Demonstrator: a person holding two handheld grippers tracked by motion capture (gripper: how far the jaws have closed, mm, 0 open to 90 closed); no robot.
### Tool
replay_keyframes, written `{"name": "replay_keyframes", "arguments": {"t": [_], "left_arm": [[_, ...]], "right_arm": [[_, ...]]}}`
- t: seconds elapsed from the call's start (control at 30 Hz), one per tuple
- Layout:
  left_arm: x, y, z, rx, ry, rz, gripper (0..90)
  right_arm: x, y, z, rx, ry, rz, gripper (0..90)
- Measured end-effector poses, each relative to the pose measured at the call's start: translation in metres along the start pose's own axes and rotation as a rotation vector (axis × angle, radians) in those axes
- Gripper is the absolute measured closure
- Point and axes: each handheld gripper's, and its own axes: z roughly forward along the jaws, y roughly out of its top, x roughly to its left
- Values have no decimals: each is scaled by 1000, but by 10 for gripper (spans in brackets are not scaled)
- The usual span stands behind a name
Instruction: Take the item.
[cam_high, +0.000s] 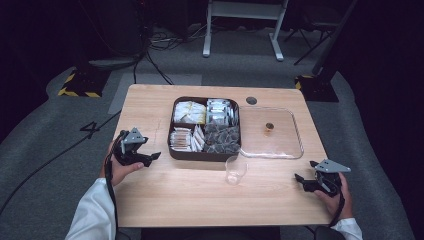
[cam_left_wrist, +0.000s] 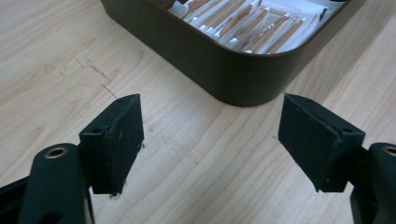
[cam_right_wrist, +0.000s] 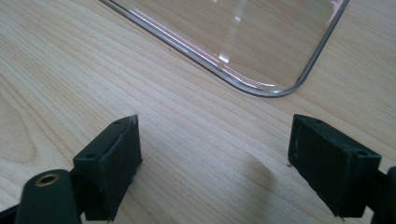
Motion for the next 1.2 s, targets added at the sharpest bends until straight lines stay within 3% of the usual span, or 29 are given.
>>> {"name": "replay_keyframes", "arguments": {"t": [0.07,0.2,0.47,0.7,0.8,0.93,1.2], "left_arm": [[2,7,-1,-4,13,23,227],[5,18,-4,-33,19,22,222],[11,44,1,-67,-2,52,212],[12,68,12,-48,-14,105,221],[13,73,16,-51,-23,103,222],[17,86,27,-45,-65,94,224],[23,101,40,-30,-73,97,229]], "right_arm": [[0,0,0,1,1,2,175],[-1,0,0,3,5,6,175],[-1,0,0,5,9,11,175],[-1,0,0,4,7,9,175],[0,0,0,2,2,5,175],[0,0,0,-1,-4,-4,175],[1,0,0,-2,-6,-5,175]]}}
